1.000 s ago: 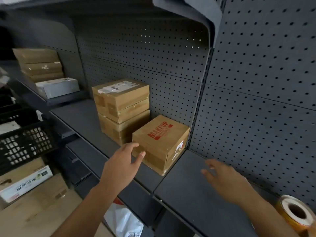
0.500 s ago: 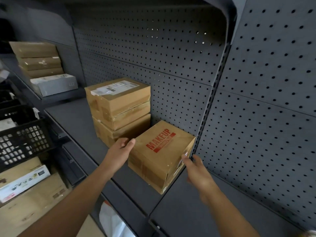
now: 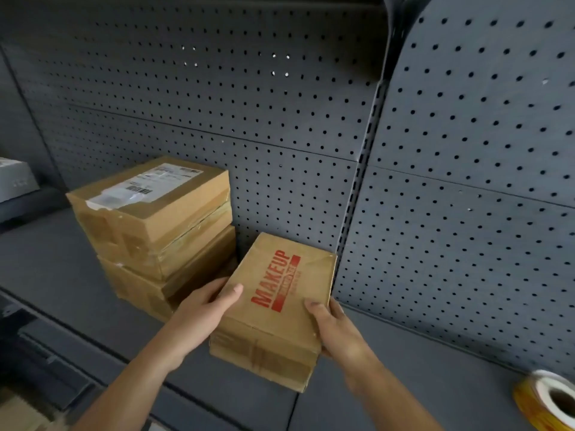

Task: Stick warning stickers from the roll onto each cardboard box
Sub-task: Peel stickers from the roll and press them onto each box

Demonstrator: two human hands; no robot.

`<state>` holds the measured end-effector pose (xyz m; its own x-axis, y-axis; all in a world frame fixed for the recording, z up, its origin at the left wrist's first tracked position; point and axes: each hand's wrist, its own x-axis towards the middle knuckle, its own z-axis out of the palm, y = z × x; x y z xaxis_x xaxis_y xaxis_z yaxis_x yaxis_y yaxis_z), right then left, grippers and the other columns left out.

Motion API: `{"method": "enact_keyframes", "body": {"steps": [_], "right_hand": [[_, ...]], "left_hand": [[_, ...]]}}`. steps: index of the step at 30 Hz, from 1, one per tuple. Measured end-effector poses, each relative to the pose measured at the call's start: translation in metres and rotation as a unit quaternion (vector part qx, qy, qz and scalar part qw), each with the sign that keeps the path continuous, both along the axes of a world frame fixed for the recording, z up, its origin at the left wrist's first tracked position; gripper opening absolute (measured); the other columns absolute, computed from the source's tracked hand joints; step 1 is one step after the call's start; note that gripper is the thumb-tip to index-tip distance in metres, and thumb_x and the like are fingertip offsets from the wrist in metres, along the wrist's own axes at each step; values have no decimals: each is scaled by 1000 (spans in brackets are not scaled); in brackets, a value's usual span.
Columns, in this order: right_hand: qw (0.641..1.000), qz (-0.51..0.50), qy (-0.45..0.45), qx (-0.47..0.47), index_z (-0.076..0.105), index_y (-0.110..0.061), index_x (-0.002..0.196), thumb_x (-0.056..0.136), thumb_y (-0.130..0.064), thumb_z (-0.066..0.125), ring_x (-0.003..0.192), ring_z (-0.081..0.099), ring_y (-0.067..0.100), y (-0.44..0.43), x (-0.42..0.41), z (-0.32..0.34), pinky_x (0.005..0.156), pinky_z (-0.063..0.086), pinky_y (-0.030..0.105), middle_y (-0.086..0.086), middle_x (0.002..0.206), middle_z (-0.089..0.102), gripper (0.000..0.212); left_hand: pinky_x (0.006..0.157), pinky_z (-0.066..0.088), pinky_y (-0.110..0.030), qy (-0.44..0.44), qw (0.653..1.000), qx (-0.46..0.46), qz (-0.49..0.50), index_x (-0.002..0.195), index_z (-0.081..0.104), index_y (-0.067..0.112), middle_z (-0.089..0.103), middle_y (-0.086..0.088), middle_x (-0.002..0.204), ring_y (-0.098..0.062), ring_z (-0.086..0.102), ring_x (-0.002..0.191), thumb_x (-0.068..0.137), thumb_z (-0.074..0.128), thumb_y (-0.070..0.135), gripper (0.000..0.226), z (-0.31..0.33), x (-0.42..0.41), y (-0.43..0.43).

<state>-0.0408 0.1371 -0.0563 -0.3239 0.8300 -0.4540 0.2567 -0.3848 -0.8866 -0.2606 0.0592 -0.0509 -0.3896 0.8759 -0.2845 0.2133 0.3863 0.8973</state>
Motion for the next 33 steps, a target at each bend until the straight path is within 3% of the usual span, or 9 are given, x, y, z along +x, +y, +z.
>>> {"method": "enact_keyframes", "body": {"steps": [5,10,17,24,29,33], "right_hand": [[999,-51,2,12,57,-42,124,99,-47,54,91,74,4,-15,39,9,72,52,23,-17,108,76,26],[992,-118,-16,29,56,-42,128,97,-47,57,87,75,4,-29,96,12,73,53,25,-16,102,78,32],[982,-189,-17,20,55,-37,132,95,-48,60,93,75,11,-41,151,14,73,54,27,-8,108,77,39],[981,-193,-8,18,59,-38,126,95,-47,60,91,75,8,-45,182,1,77,54,28,-12,104,78,32],[984,-180,5,8,57,-38,129,94,-47,62,93,75,9,-41,185,-8,83,55,30,-12,105,78,36],[985,-172,20,16,55,-37,128,96,-42,62,88,76,6,-38,182,-9,74,55,24,-11,107,77,33]], "left_hand": [[91,57,-41,-34,997,14,-69,116,58,54,71,31,103,-3,69,101,70,57,79,52,9,17,-6],[86,58,-36,-41,989,29,-137,115,57,51,70,33,104,4,70,94,71,56,77,52,14,67,1],[95,52,-31,13,980,33,-198,134,48,50,67,34,111,6,64,105,75,48,83,67,10,127,10],[99,52,-37,51,977,21,-208,143,35,53,65,33,115,4,63,108,78,44,83,72,-4,157,9],[100,49,-35,82,976,17,-203,150,26,46,58,32,121,-3,61,114,88,42,75,71,-13,168,5],[93,46,-29,93,977,19,-191,150,22,49,52,38,112,-2,59,109,92,39,70,64,-17,172,4]]}}
